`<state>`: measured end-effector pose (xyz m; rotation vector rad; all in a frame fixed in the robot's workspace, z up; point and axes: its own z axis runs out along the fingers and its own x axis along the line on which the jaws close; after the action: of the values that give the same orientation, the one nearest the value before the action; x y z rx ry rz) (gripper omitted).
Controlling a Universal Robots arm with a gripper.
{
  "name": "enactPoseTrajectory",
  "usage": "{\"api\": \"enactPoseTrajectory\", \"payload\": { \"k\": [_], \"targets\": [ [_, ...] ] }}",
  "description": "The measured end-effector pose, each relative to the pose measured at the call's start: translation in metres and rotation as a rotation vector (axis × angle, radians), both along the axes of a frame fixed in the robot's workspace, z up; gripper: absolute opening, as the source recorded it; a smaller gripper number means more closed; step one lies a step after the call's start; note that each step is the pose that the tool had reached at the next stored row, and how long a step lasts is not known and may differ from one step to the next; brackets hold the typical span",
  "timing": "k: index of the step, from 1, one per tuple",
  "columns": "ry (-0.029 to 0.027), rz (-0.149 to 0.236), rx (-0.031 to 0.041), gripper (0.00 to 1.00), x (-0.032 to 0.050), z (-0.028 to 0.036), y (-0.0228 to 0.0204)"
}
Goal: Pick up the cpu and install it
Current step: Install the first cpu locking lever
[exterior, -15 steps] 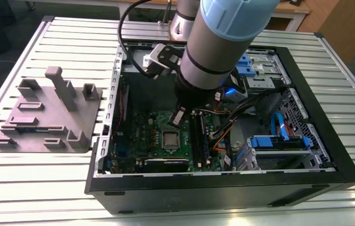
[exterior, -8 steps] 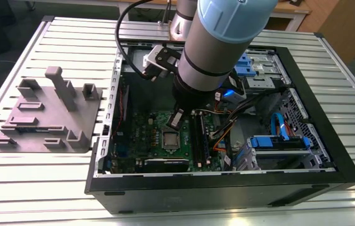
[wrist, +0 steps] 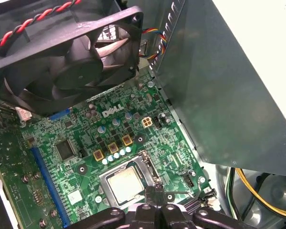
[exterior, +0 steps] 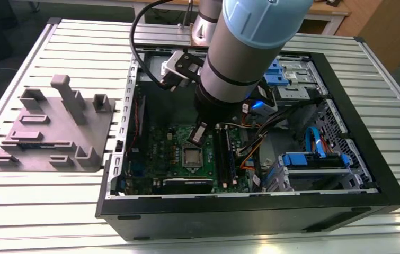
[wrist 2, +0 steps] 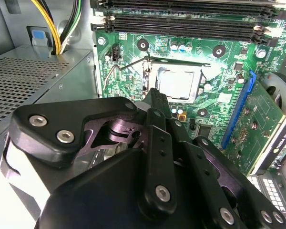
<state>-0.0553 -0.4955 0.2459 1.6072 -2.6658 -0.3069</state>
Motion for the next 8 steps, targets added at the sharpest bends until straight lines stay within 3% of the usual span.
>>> {"api": "enactPoseTrajectory", "payload": {
  "k": [3,8],
  "targets": [
    [0.0,0.0,0.0008,0.11,0.0012,-0.0001,0.0],
    [0.0015,0.0,0.0008,0.11,0.0158,-0.0001,0.0009]
  ]
}}
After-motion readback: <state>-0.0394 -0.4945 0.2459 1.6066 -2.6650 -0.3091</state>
